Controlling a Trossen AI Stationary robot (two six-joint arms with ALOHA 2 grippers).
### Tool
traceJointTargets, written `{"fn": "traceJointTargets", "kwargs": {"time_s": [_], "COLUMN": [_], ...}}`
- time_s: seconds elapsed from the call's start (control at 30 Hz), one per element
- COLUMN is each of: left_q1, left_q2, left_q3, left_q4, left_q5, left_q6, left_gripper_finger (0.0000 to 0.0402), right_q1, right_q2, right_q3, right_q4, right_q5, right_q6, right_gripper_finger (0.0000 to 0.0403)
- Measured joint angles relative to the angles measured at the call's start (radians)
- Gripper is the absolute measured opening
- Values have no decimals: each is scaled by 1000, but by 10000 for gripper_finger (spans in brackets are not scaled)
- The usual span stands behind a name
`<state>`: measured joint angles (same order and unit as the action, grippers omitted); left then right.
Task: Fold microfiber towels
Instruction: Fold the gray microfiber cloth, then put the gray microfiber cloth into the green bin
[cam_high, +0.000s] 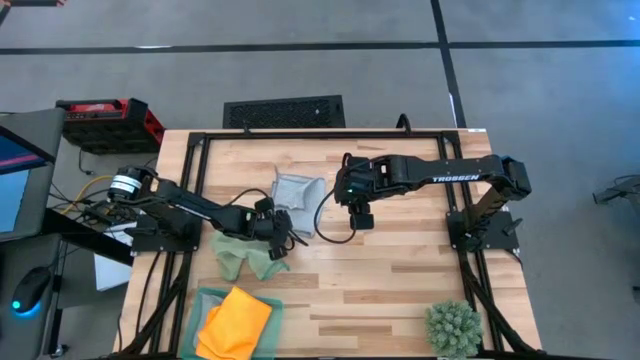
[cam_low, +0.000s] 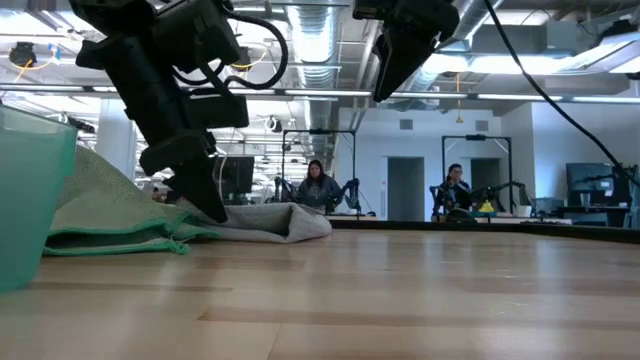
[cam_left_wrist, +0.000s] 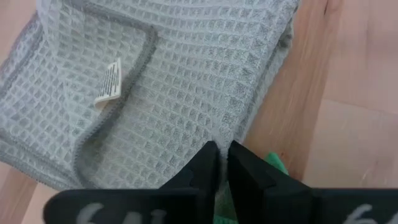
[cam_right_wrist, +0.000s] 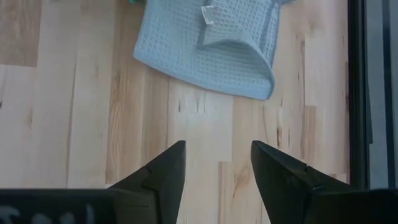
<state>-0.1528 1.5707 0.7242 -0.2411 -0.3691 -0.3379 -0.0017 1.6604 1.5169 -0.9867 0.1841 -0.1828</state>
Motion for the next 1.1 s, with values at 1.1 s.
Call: {"fn": "traceJointTargets", "kwargs": {"time_s": [1.1], "left_q1": [-30], "left_q2": [103], "left_q3": [3], "left_q4": [111], "left_q5": [-91], "left_q6": [431], "left_gripper_finger": [169], "right_q1": [0], "right_q2": [0], "right_q3": [0], "right_q4": [-1], "right_q5": [0], "right_q6": [-1], "right_gripper_finger": [205]}}
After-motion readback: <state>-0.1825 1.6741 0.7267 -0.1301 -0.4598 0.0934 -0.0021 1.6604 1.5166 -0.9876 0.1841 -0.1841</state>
